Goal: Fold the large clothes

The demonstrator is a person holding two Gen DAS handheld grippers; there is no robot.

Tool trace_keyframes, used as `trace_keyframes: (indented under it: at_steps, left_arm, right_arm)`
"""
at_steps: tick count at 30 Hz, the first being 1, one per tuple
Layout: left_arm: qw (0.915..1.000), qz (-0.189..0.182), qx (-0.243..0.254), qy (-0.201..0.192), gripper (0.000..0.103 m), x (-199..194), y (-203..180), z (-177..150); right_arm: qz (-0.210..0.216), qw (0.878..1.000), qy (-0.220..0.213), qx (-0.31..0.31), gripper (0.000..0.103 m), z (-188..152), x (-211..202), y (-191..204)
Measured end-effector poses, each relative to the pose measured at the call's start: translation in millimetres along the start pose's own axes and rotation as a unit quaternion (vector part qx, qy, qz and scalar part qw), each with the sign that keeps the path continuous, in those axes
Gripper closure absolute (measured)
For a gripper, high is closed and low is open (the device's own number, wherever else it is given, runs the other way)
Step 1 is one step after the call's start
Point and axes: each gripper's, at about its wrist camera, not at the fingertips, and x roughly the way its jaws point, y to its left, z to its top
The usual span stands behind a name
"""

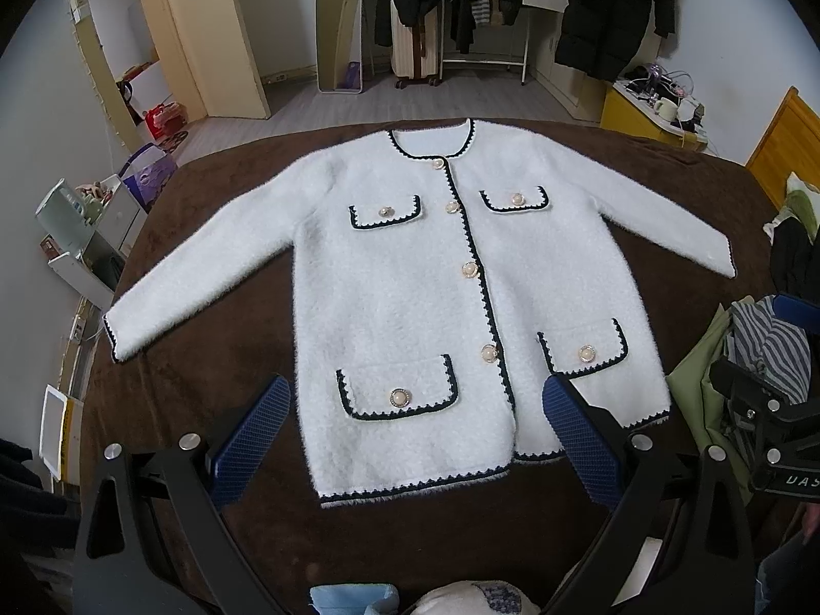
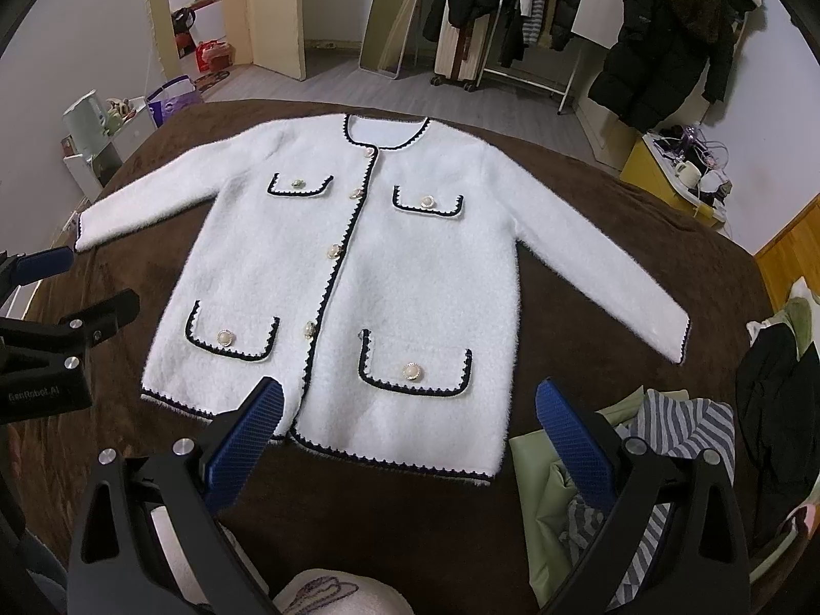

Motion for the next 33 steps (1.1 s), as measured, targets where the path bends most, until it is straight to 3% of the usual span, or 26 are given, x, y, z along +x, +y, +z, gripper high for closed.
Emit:
trace_keyframes:
  at_steps: [33]
  left_arm:
    - [1.0, -0.002, 0.005, 0.003, 0.006, 0.0, -1.9, -3.1]
  right_arm:
    - [-0.006, 1.0, 0.014, -0.007, 0.006, -5.0, 6.8, 2.4]
